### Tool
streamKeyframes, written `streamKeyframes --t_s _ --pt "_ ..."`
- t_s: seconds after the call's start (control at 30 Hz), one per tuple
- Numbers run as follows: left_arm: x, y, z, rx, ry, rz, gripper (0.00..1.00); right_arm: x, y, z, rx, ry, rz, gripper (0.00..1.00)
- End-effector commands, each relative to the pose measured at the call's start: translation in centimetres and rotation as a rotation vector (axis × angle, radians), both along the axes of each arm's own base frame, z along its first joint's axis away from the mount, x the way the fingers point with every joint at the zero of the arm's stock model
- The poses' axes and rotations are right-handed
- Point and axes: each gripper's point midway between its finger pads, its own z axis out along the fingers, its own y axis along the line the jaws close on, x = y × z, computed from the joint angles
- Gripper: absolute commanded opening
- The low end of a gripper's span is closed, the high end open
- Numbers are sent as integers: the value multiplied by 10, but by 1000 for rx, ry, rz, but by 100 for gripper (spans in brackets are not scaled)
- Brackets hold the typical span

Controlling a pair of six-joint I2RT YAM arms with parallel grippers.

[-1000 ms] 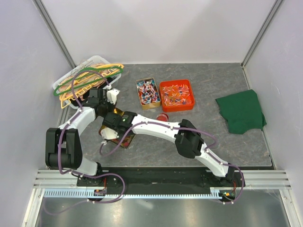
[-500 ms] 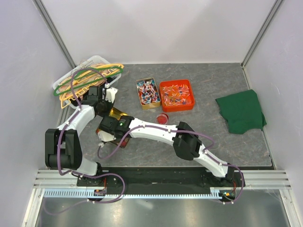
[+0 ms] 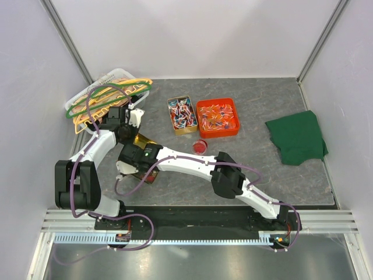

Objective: Pack the candies
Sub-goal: Scoop the fake candies from the storage box.

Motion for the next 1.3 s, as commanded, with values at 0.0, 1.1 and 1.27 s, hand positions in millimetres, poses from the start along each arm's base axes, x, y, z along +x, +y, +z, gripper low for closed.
streamKeyframes --t_s 0.0,1.1,1.27 --pt "17 -30 34 -177 -108 18 2 -27 41 -18 109 43 34 0" --pt "19 -29 26 -174 -111 22 2 2 -16 11 312 374 -197 0" --pt "19 -29 24 -175 -108 22 2 10 -23 18 347 344 -222 0"
